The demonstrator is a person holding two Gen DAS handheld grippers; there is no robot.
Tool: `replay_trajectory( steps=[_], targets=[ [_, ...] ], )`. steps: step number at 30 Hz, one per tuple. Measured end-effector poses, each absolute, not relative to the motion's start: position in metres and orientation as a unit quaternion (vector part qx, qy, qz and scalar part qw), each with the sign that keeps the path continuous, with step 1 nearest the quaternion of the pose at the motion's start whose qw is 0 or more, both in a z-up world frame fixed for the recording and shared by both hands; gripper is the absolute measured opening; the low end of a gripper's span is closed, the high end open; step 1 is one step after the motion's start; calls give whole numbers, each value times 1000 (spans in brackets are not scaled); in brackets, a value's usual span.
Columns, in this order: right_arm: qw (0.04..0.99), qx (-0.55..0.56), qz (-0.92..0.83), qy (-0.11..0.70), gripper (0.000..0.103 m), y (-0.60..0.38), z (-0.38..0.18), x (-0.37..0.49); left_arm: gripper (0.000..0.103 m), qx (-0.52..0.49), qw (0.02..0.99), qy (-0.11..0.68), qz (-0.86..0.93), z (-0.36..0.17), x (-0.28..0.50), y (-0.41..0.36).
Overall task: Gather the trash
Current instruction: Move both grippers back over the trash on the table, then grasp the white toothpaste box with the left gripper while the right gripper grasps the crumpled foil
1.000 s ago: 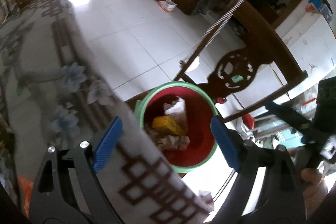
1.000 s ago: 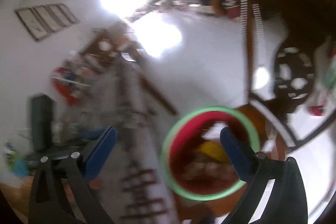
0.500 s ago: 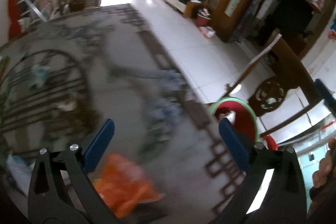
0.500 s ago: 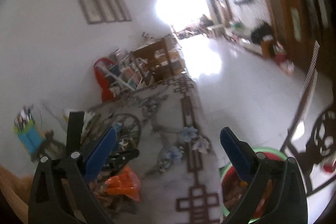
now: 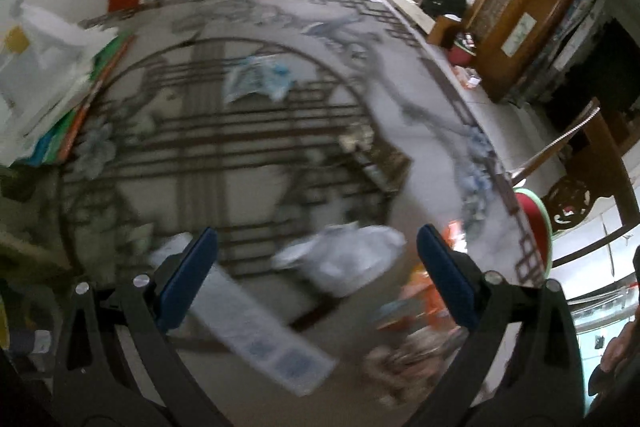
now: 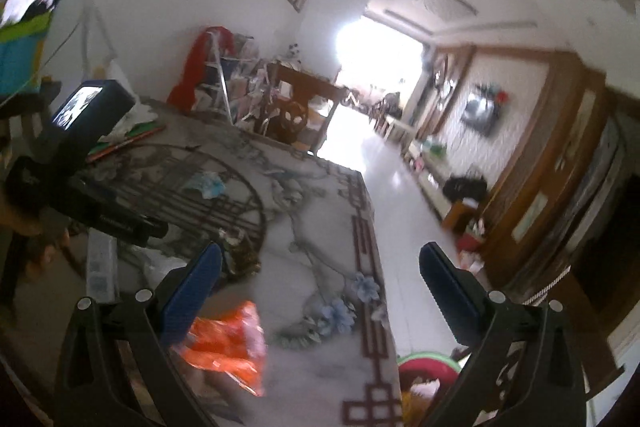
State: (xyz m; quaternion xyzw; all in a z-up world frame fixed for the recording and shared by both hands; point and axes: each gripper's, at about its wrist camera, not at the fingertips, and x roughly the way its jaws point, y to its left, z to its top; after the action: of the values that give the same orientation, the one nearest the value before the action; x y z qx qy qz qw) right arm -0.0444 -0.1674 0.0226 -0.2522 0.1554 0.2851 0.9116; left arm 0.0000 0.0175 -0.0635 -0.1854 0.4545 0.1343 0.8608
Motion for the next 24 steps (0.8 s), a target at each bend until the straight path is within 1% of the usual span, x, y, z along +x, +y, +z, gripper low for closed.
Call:
replay_trajectory(
  steps=[6,11,15,18,24],
  targets=[
    [917,-289,262,82,96,-131,18,-80,97,-196,850,466,145,-77,-29,52],
    [918,-306,245,56,96,-113,18,-94,97,-213,838,486,129,-93,-40,62],
    [919,-316,231,54,96,-104,14,-94,97,-235,827,503,92,-107,-42,56],
    [918,-316,230,65,96,-105,13,-100,97,-219,821,522,72,-119,-36,45],
    [912,-308,235,136,96,-107,-1,-85,97,-211,805,551,67,-139,-27,36]
  ],
)
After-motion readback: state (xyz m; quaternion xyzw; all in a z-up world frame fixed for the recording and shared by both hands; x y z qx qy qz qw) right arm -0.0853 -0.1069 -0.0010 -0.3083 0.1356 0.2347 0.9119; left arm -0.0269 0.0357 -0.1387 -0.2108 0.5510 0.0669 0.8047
